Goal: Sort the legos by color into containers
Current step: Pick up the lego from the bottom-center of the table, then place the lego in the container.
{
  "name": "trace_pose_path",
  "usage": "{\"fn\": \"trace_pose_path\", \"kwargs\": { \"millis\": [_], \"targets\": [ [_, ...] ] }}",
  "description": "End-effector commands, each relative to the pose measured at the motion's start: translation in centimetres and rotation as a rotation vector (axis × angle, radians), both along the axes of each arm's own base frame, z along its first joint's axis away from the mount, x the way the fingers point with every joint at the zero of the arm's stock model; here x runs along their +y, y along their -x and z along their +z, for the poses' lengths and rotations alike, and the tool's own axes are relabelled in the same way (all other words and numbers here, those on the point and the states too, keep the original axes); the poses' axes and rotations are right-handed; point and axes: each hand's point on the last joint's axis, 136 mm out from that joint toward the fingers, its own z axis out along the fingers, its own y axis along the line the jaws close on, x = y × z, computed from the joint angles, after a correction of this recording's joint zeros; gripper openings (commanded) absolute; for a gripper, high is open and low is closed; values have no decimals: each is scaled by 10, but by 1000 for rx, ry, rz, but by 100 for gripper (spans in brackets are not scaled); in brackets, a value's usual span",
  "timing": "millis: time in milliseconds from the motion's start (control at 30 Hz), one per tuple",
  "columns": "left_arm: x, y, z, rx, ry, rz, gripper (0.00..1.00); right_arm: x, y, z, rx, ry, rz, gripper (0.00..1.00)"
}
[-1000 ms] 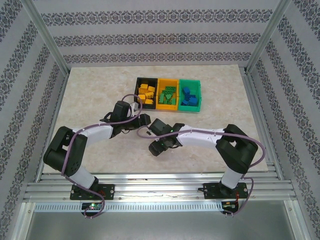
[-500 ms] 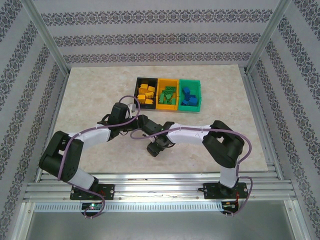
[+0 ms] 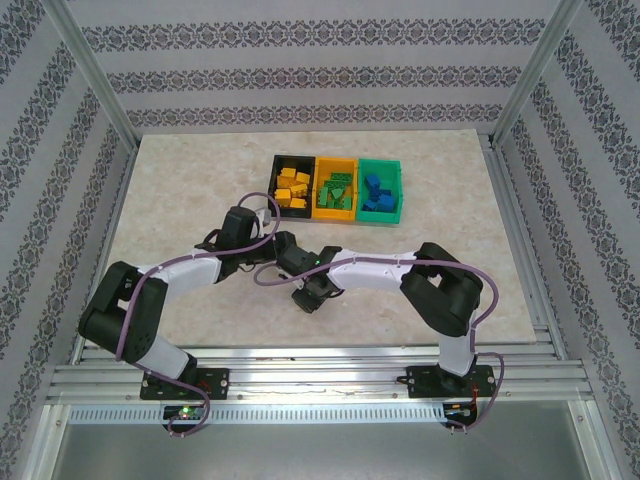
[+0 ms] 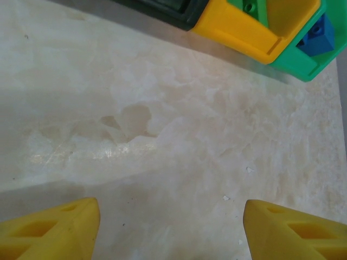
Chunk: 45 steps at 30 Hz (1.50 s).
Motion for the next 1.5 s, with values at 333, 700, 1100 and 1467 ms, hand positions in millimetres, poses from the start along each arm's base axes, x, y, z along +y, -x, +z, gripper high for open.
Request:
{"fn": "trace_pose_path", "kwargs": {
  "millis": [333, 700, 1100, 1467],
  "targets": [
    [0, -6, 5, -19, 23, 20, 70, 4, -1, 3, 75, -142, -50, 8],
    [2, -4, 10, -30, 19, 27, 70, 5, -21, 47, 37, -330, -110, 4],
    [4, 0, 10, -31, 13, 30, 70, -11, -52, 117, -45, -645, -248, 5],
    [2, -1, 14, -29, 40, 38, 70, -66, -138, 222, -262, -940, -470, 9]
  ]
}}
